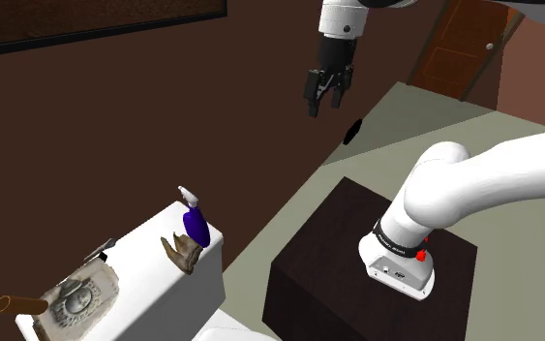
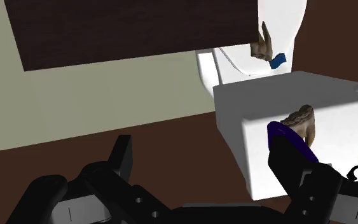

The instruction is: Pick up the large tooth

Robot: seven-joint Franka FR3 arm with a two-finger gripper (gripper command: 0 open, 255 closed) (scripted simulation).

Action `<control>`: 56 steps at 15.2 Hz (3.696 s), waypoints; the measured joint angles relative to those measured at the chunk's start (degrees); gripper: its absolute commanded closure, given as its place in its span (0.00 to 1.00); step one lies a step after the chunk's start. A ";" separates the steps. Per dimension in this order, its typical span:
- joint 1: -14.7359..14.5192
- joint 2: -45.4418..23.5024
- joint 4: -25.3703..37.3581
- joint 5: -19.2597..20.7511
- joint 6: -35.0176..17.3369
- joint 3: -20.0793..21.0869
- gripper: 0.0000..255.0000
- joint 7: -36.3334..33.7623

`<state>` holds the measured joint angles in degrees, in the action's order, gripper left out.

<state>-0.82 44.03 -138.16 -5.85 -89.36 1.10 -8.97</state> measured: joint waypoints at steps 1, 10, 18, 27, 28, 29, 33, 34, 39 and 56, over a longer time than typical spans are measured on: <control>0.00 0.00 0.00 0.00 0.00 0.00 0.00 0.00; -4.01 -4.69 -2.36 3.06 -12.05 16.50 0.00 -9.44; -3.19 -16.53 0.32 12.89 -21.26 34.78 0.00 -23.09; 3.43 -46.01 9.94 44.12 -17.48 57.26 0.00 -50.18; 1.85 -51.75 12.03 49.47 -14.41 57.91 0.00 -54.22; -0.65 -56.81 14.07 54.09 -11.32 57.37 0.00 -57.40; -11.50 -70.91 20.23 66.92 -2.53 51.58 0.00 -63.91; -14.60 -74.48 22.40 69.65 -0.44 49.67 0.00 -64.97; -26.63 -88.22 31.49 79.95 7.15 41.70 0.00 -66.65; -44.62 -117.08 56.40 95.94 13.42 26.91 0.00 -62.99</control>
<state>-45.44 -73.04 -81.76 90.09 -75.94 28.01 -71.96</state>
